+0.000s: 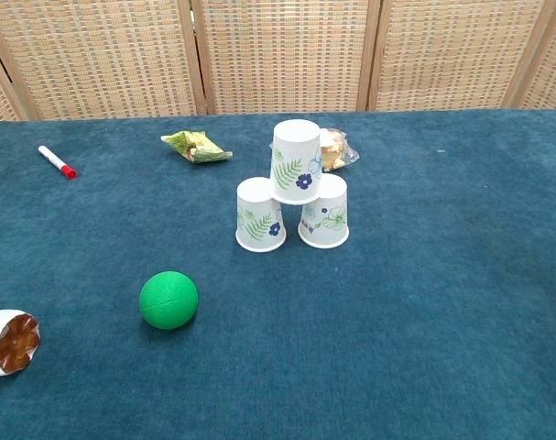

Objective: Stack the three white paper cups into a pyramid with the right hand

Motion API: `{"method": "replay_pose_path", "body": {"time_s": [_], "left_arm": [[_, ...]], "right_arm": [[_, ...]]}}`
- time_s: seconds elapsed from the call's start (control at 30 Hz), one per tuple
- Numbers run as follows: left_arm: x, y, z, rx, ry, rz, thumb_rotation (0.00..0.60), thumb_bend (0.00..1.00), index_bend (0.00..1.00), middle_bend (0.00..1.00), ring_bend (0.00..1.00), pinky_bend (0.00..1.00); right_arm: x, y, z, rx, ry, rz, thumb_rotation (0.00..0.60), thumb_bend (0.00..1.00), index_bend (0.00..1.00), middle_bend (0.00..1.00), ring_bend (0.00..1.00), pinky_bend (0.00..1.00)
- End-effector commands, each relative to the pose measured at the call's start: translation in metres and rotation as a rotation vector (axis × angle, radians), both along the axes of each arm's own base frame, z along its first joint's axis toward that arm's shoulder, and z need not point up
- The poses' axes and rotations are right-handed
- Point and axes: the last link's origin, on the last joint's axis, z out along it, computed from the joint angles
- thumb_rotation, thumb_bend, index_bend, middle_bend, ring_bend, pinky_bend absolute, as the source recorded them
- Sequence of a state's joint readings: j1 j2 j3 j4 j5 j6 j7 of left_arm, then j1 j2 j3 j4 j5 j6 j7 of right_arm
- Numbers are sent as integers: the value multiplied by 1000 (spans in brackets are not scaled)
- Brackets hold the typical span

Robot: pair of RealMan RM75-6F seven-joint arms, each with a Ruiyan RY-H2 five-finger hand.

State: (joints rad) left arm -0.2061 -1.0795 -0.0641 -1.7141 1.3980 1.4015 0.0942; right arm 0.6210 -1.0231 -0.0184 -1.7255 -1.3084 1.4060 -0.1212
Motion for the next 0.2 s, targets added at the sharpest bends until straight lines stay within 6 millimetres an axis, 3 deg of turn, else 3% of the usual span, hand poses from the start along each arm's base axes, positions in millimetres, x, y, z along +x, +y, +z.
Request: {"method": "replay_pose_path", "body": {"time_s": [0.03, 0.2], "left_arm": [[-3, -3, -4, 9, -8, -20, 600, 0, 0, 0, 0, 0], [-6, -4, -3, 11, 3, -26, 600, 0, 0, 0, 0, 0]], "right_arm": [[-58, 40, 2, -37, -41, -94, 600, 0, 0, 0, 0, 0], [-90, 68, -7, -64, -49, -179, 600, 0, 0, 0, 0, 0]]}}
